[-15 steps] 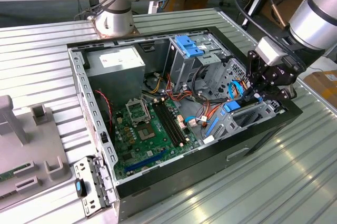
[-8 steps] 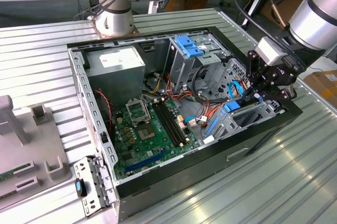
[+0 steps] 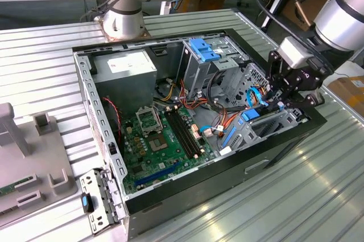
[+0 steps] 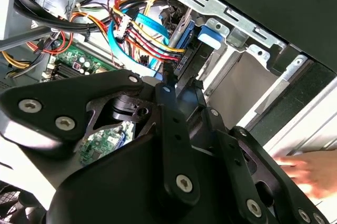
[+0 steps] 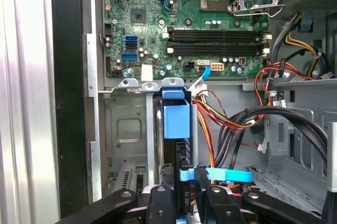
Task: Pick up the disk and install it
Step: 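Insert the second disk wire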
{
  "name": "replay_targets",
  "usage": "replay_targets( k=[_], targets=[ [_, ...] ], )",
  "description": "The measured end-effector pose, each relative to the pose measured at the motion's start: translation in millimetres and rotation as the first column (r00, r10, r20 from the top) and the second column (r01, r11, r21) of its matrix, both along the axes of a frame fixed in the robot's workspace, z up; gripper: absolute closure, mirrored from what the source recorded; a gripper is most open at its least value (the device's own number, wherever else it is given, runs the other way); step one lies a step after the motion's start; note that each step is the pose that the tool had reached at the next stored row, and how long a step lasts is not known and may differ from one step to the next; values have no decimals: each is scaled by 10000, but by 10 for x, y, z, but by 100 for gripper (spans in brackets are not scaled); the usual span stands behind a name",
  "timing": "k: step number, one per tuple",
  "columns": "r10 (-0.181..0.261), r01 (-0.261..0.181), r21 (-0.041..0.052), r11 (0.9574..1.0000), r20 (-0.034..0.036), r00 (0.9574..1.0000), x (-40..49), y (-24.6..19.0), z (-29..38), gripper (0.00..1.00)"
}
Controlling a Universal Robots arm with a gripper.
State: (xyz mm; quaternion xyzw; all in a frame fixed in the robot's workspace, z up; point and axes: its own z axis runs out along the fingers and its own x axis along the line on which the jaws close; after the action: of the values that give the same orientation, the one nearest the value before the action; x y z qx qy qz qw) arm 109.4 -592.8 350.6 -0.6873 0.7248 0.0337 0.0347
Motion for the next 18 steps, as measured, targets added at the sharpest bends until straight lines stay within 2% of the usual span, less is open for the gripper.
replay_targets(
  k=[2,5,6,7,10,14,15,16,18],
  targets=[
    [0,0,21,10000,0,10000,0,0,133,70],
    [0,0,66,10000,7,10000,-4,0,203,70],
    [-1,1,130,9999,9,10000,-8,0,225,70],
    [0,0,159,9999,10,10000,-8,0,234,70],
    [-1,1,162,9999,11,10000,-16,0,233,70],
    [9,-9,161,9999,19,10000,-93,11,234,70],
    [19,-19,161,9999,18,10000,-109,30,235,70],
    [39,-39,161,9999,19,10000,-113,72,236,70],
    [43,-44,158,9999,18,10000,-113,96,251,70]
  ],
)
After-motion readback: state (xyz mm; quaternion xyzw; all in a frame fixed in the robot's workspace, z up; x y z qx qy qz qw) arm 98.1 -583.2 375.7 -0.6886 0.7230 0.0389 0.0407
